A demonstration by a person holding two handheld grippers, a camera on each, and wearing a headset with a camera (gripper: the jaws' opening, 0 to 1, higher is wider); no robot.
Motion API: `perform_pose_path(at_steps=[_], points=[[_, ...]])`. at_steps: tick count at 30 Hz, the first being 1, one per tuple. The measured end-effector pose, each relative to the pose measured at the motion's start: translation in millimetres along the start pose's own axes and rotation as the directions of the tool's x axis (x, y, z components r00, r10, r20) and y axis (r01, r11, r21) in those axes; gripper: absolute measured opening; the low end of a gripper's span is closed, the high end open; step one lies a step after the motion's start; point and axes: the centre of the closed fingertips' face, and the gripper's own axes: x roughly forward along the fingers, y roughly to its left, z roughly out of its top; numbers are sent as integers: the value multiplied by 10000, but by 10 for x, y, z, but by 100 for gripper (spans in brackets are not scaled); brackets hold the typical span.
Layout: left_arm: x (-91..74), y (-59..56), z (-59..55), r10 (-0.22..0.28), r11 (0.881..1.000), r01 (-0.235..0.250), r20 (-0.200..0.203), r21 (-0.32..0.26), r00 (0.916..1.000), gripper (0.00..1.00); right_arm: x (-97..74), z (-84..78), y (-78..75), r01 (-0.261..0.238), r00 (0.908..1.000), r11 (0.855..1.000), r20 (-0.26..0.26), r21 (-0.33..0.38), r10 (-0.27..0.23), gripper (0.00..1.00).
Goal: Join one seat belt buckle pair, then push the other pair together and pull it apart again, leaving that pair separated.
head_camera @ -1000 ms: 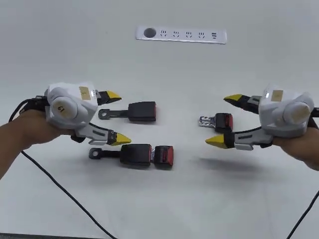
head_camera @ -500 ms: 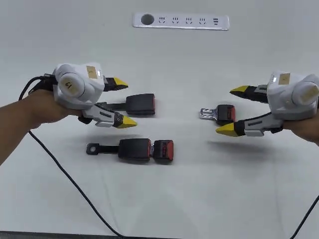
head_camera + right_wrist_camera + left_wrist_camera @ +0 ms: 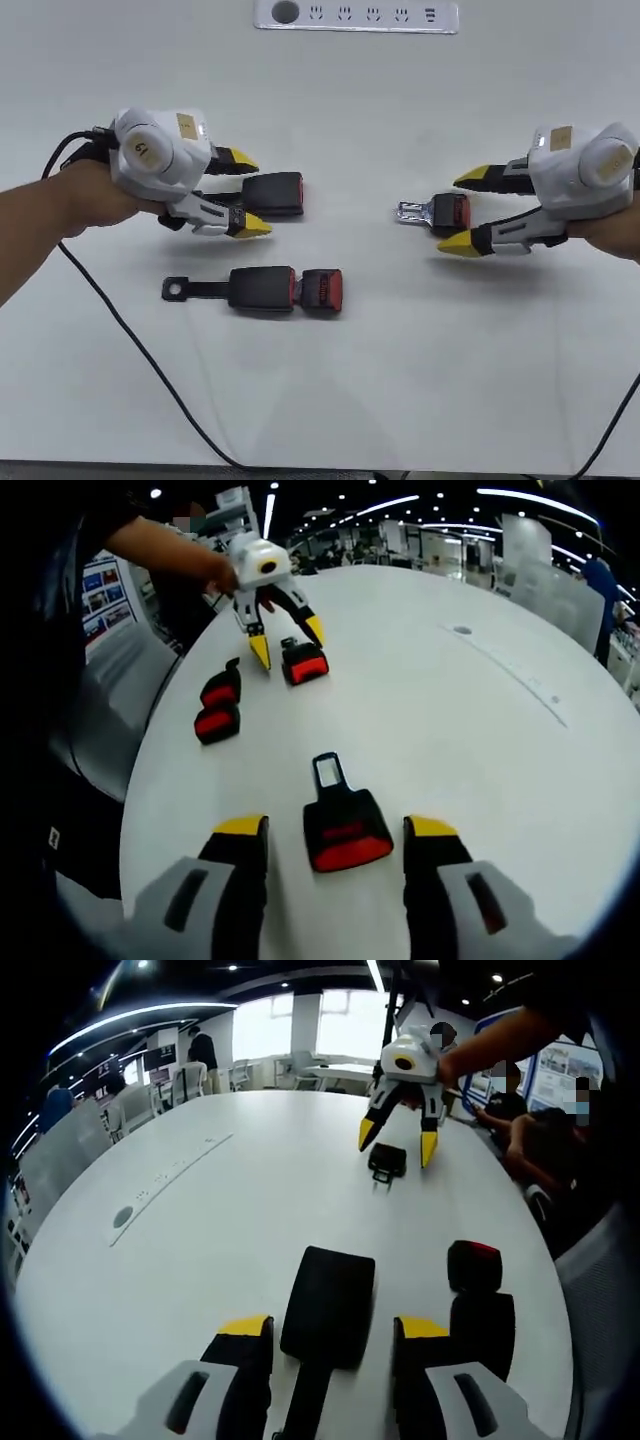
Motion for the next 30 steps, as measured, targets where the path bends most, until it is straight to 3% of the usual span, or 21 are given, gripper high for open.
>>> perform_pose_path(at_steps=[5,6,9,16,18,30], points=[[42,-4,-123,-12,9995,26,-440,309,9990,45,19,-58,-21,-38,9995,9993,-301,-366,27,52],[43,26,-102,55,9971,-30,-318,759,9995,43,25,-58,-24,-58,9995,9994,-305,-348,48,52],[8,63,-127,79,9993,-66,-369,356,9993,40,36,-68,-29,-124,9993,9991,-350,-397,110,51],[0,111,-118,87,9983,-68,-327,575,9994,33,52,-102,-80,-91,9986,9962,-518,-864,46,44],[4,104,-118,11,9976,12,-339,686,9994,33,53,-115,-79,-163,9983,9950,-575,-984,107,37],[20,95,-116,-254,9929,304,-447,1154,9987,33,85,-108,-98,-353,9986,9908,-448,-1306,296,35]])
